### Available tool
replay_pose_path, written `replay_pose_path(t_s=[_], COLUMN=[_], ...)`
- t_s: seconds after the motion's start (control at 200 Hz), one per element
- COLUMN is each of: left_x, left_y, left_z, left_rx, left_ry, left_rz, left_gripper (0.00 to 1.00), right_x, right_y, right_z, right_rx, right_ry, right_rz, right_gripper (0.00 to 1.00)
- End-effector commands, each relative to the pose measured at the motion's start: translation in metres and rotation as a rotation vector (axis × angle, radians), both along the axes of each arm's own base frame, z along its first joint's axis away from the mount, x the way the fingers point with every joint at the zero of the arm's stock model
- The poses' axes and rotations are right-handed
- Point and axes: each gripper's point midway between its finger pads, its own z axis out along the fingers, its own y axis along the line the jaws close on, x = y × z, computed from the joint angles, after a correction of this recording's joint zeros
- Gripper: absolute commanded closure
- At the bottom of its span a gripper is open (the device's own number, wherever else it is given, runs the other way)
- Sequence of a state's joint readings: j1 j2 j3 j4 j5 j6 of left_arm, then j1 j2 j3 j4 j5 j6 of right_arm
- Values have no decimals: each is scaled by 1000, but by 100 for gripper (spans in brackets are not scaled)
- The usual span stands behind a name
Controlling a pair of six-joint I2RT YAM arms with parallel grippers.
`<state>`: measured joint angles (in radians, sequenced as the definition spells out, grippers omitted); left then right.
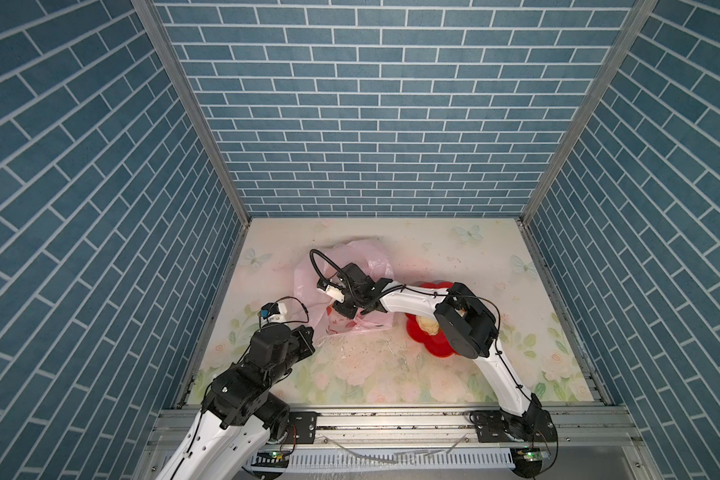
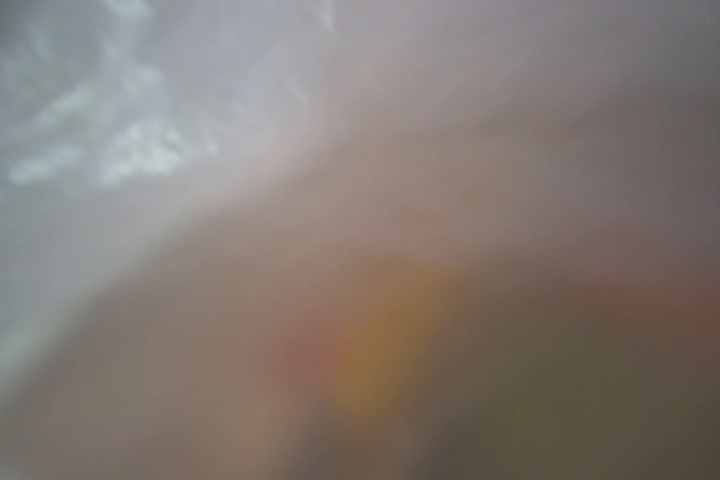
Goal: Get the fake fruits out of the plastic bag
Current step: 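Close the right gripper on the yellow banana and lift it out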
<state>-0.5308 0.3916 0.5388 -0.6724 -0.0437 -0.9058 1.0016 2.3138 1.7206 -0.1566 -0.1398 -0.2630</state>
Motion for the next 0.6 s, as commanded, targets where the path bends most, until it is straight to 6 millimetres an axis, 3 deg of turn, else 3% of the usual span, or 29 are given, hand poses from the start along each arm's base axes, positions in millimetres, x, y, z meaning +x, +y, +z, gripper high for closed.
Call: replay_pose_path(t_s=[0.0,0.595], left_x=[3,18], left_y=[-1,-13], left_z=[1,11], left_rx=[-8,5], left_ry=[-18,-67], left_rz=[1,-39], left_gripper=[99,99], right_x=[-11,-40], right_y=[-2,-18], right_z=[-2,40], right_rx=[-39,-72], right_ry=[22,89], right_rz=[56,86], right_gripper=[78,86])
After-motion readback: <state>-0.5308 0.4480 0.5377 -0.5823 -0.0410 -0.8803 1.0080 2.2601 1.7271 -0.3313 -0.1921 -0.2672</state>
